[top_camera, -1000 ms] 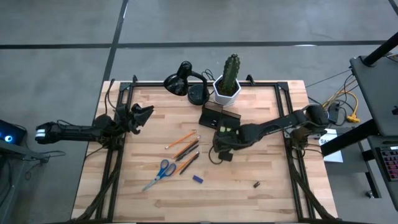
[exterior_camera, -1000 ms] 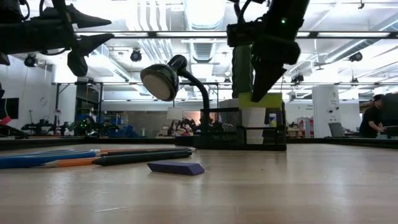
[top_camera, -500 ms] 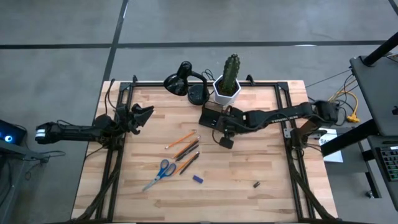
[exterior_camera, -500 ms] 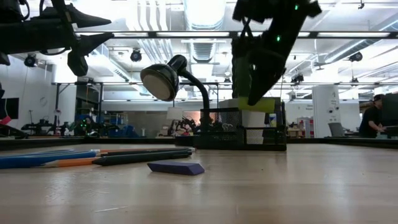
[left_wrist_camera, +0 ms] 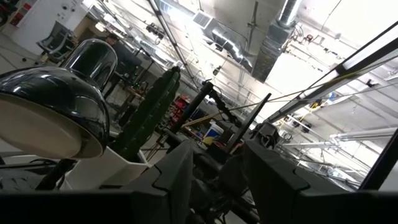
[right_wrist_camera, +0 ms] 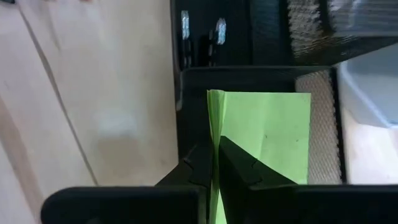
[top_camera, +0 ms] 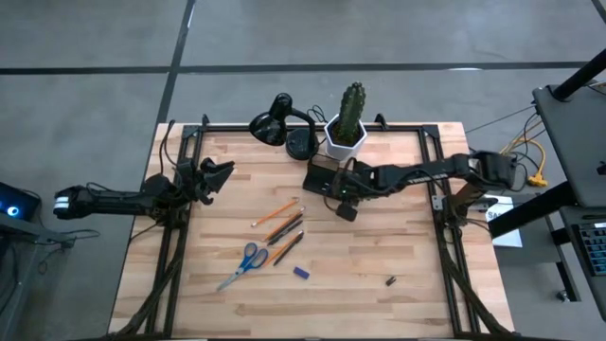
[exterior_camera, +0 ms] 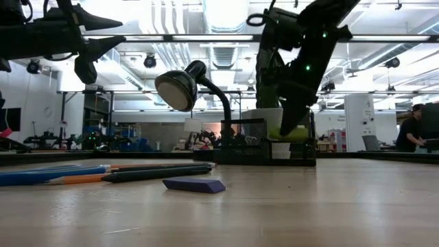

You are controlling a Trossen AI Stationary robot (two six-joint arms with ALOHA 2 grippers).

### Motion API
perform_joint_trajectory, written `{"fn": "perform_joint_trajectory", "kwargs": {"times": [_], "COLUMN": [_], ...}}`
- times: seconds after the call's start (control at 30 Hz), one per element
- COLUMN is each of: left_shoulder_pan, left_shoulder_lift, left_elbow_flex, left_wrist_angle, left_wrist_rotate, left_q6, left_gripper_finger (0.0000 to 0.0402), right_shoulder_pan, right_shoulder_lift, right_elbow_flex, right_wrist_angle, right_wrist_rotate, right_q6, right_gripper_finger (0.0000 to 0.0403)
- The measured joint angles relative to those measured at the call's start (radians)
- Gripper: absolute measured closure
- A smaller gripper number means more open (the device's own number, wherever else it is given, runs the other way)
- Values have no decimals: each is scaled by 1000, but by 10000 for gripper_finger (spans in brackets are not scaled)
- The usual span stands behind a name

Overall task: Pick and place office supplies into organizer
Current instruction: Put the green sticky notes into the black desk organizer

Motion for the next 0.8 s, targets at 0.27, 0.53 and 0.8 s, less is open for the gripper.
{"fn": "perform_joint_trajectory", "kwargs": {"times": [0.27,0.53,0.8], "left_shoulder_pan": [0,0,0], "left_shoulder_lift": [0,2,3], "left_elbow_flex": [0,0,0], "left_wrist_angle": [0,0,0], "left_wrist_rotate": [0,0,-1], "left_q6": [0,0,0], "left_gripper_finger": [274,274,274], "right_shoulder_pan": [-38,-69,-71], "right_shoulder_lift": [31,32,32], "right_elbow_flex": [-2,-32,-53], "right_wrist_angle": [31,51,121], "right_wrist_rotate": [-43,-87,-163], "right_q6": [-21,-21,-30], "right_gripper_finger": [395,395,395]}}
